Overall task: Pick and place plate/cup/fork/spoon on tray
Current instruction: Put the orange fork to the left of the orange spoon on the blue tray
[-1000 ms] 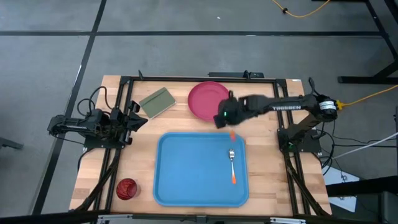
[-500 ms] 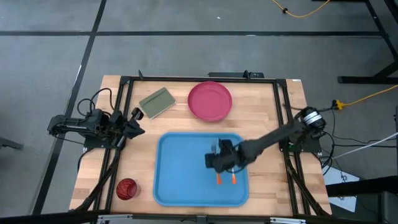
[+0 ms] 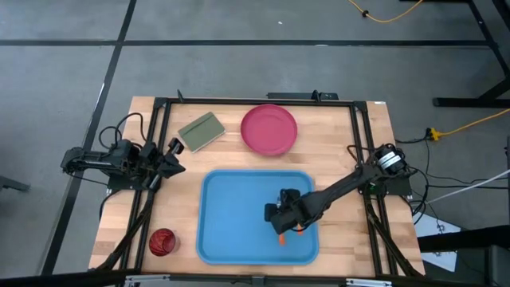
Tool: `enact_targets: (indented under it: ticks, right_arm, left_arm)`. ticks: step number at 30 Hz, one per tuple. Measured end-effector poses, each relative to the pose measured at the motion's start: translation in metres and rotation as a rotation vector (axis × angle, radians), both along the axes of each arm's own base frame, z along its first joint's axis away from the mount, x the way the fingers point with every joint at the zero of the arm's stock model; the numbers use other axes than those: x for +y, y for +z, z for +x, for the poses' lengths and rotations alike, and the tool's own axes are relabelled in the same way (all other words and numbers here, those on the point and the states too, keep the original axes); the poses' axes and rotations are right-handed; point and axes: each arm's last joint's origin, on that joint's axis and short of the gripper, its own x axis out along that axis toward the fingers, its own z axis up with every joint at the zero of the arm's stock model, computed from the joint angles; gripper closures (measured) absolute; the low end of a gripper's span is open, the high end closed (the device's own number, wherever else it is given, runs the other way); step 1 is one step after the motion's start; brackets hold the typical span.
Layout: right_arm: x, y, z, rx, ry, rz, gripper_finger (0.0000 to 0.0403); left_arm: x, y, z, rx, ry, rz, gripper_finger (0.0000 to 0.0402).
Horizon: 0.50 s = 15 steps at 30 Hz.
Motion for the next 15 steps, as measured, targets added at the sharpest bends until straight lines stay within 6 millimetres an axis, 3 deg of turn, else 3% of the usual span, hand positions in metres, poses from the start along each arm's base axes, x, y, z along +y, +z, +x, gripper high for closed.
enact_targets:
  ticks: [15]
  right_arm:
    - [-0.0031,0.0030,-0.0074,0.063,0.004,-0.018,0.0385]
  left_arm:
    - [0.0008,0.0005,0.0000,-0.004,0.025,-0.013,0.0401]
